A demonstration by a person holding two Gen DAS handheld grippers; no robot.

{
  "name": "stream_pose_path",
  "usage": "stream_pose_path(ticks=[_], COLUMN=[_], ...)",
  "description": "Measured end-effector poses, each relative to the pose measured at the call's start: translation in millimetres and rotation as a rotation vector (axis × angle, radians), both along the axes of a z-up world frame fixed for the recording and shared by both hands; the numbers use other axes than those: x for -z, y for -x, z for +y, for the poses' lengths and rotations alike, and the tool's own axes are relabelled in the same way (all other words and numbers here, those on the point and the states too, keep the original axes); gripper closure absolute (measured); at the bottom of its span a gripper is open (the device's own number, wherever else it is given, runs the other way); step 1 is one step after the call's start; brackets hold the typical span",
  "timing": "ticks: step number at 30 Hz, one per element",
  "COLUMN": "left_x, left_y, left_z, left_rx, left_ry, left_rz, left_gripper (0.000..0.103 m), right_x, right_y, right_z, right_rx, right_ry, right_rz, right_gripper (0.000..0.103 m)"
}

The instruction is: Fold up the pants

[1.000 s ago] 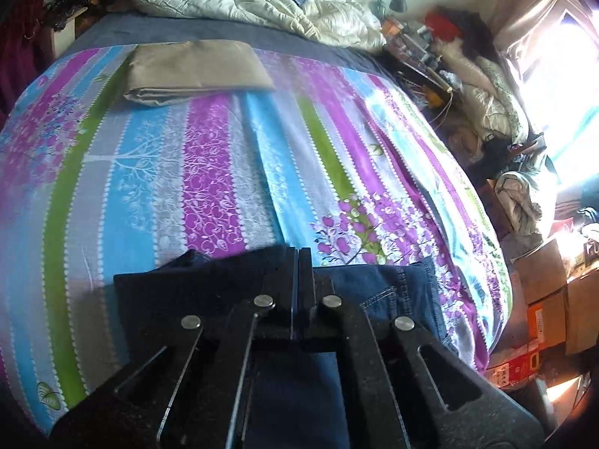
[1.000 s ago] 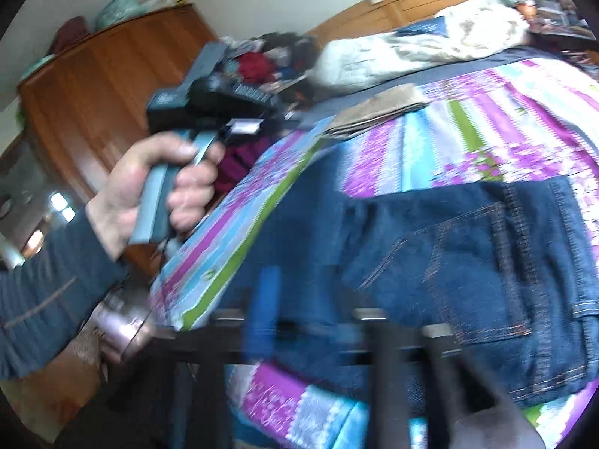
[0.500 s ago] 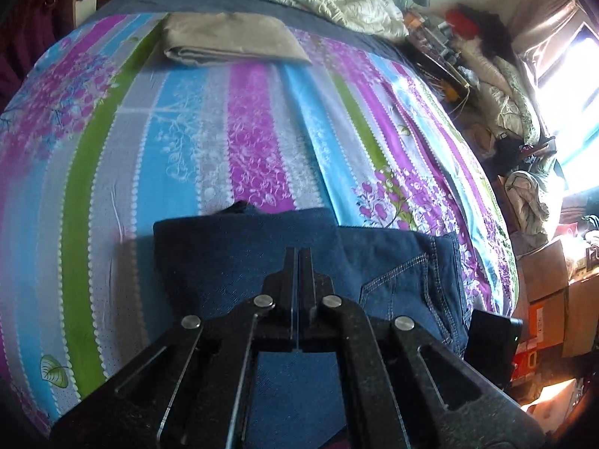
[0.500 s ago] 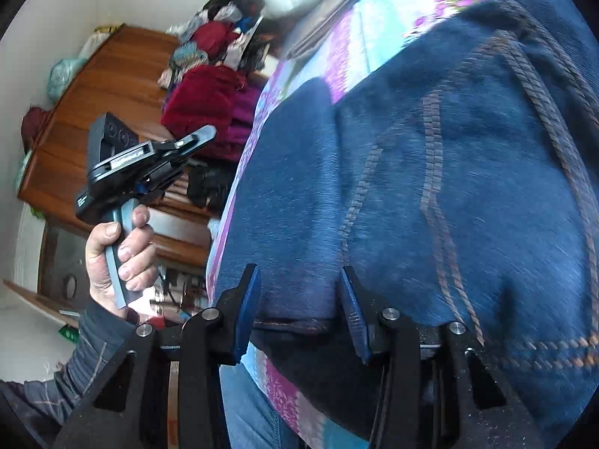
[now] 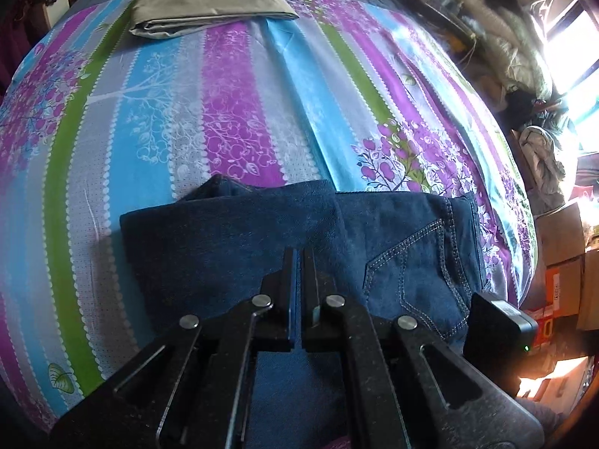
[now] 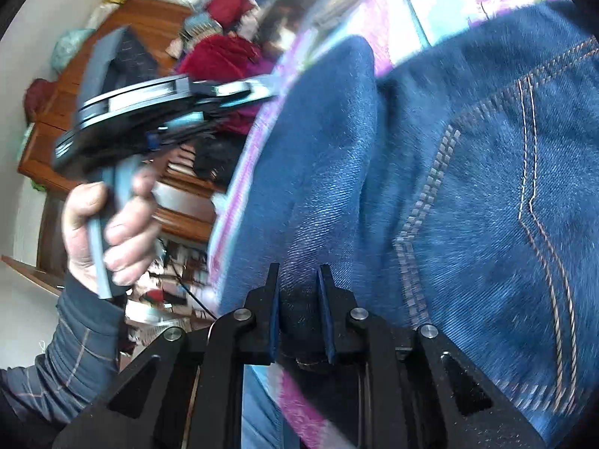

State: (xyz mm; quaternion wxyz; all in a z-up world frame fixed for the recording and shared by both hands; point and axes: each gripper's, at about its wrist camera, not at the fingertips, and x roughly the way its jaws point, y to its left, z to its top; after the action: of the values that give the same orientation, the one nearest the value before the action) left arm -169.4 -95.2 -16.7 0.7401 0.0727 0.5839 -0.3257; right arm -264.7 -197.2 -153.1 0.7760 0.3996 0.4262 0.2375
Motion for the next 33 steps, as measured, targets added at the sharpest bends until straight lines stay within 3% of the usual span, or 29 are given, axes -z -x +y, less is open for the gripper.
stream_pose_path(ticks=[2, 4, 6, 8, 10, 15, 18, 23, 29, 30, 31, 32, 33], left_x=[-3, -9, -19, -27, -28, -14, -9, -2, 9, 12, 16, 19, 20], left_y=[2, 5, 9, 10, 13, 33, 40, 41, 56, 58, 59, 59, 59], left_z=[-7, -14, -18, -18, -23, -43, -46, -44, -54, -56, -57, -57, -55], left_rx=[0.008, 0.013, 0.028, 0.026, 0.034, 0.135, 0.147, 0.148, 0.243, 0.262, 0.282, 0.299, 0.305], left_ry=[0.008, 0.012, 0.038, 0.086, 0.042, -0.204, -0.25, -0.401, -0.548, -0.571, -0.592, -0.603, -0.619], left_rz=[0.001, -0.02, -0.041, -0.01, -0.021, -0.126, -0.147, -0.254, -0.367, -0.387, -0.4, -0.388, -0.402], left_gripper=[0.092, 0.061, 0.056, 0.055, 0.053, 0.053, 0.053, 0.053, 0.051, 0.056, 0.084, 0.094, 0.094], right_x=[-8, -16, -22, -23, -24, -34, -43, -57, -66, -67, -68, -69, -71], right_y=[8, 16, 14, 11, 9, 2, 0, -4, -7, -8, -9, -9, -9], right_z=[8, 18, 24, 27, 26, 32, 55, 82, 102, 104, 107, 105, 106], right_rx=[0.005, 0.015, 0.021, 0.015, 0.014, 0.015, -0.009, -0.063, -0.081, -0.081, -0.078, -0.077, -0.071], right_ry=[0.01, 0.035, 0.035, 0.025, 0.028, 0.048, 0.076, 0.117, 0.144, 0.146, 0.149, 0.15, 0.156], right_rz=[-0.028, -0.057, -0.083, -0.089, -0.099, -0.123, -0.148, -0.191, -0.191, -0.191, -0.19, -0.19, -0.192], right_gripper=[0.082, 0.082, 0.082, 0.082, 0.082, 0.082, 0.082, 0.082, 0.082, 0.082, 0.082, 0.082, 0.082])
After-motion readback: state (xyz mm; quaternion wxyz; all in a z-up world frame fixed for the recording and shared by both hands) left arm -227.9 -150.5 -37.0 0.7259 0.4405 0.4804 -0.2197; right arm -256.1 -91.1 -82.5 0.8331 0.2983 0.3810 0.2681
